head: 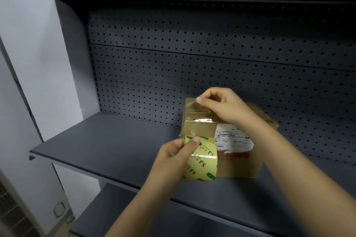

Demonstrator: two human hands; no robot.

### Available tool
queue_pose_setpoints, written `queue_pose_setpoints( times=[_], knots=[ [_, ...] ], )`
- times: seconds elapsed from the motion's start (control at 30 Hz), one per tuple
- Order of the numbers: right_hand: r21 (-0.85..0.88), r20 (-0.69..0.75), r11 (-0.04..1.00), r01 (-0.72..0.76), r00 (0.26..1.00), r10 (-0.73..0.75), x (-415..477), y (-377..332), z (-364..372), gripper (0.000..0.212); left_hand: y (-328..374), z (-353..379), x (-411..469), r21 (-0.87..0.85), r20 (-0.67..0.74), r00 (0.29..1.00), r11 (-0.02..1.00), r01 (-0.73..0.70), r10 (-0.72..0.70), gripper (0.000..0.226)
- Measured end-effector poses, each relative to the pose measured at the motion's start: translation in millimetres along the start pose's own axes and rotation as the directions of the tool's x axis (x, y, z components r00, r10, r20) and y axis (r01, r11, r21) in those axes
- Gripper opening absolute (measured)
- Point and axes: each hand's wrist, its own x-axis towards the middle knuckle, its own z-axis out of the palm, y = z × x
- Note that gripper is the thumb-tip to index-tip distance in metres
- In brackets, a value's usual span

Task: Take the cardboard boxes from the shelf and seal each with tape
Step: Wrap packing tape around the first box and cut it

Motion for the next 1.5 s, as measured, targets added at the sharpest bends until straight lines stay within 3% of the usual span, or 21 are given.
queue_pose_setpoints(
  times=[0.37,0.53,0.7,0.77,0.83,0.93,1.07,1.2,1.33,1.5],
  knots=[
    [-0.087,0.009,0.996,0.026,1.0,-0.025,-0.9,4.7,1.6,0.014,-3.7,2.4,3.4,-0.013,-0.012,1.0,1.0,-0.02,0.02,0.027],
    [-0.29,-0.015,0.956,0.049,0.998,-0.055,-0.4,6.6,8.4,0.013,-4.5,4.1,4.2,-0.026,-0.03,0.999,0.999,-0.039,0.038,0.026],
    [-0.139,-0.096,0.989,-0.049,0.995,0.036,1.1,6.0,8.6,0.029,-6.9,5.7,4.6,-0.013,-0.063,0.996,0.998,-0.061,0.06,0.03],
    [-0.175,-0.159,0.984,-0.008,0.987,-0.021,-0.4,5.1,9.2,0.017,-7.2,6.2,4.2,-0.012,-0.071,0.995,0.998,-0.065,0.064,0.03],
    [-0.185,-0.188,0.97,0.156,0.964,-0.191,-5.4,5.3,6.2,0.017,-6.5,6.9,4.8,-0.007,-0.071,0.995,0.998,-0.066,0.065,0.031],
    [-0.157,-0.058,0.906,0.394,0.912,-0.407,-19.7,10.0,1.5,0.027,-7.8,6.1,7.8,0.02,-0.084,0.994,0.997,-0.075,0.076,0.04],
    [-0.275,0.166,0.823,0.497,0.868,-0.468,-25.0,14.7,5.8,0.024,-10.6,6.7,8.3,0.018,-0.086,0.988,0.992,-0.128,0.129,0.038],
    [-0.251,0.186,0.869,0.427,0.902,-0.389,-20.8,16.3,8.0,0.029,-16.6,8.8,2.7,-0.016,-0.085,0.969,0.972,-0.233,0.231,0.042],
    [-0.237,0.167,0.894,0.38,0.923,-0.348,-19.6,12.9,10.1,0.028,-28.6,5.9,0.6,0.062,-0.107,0.936,0.941,-0.331,0.336,0.043],
    [-0.245,0.149,0.886,0.394,0.918,-0.367,-17.4,15.7,11.6,0.028,-25.8,7.3,6.6,0.105,-0.187,0.947,0.964,-0.245,0.261,0.046]
  ],
)
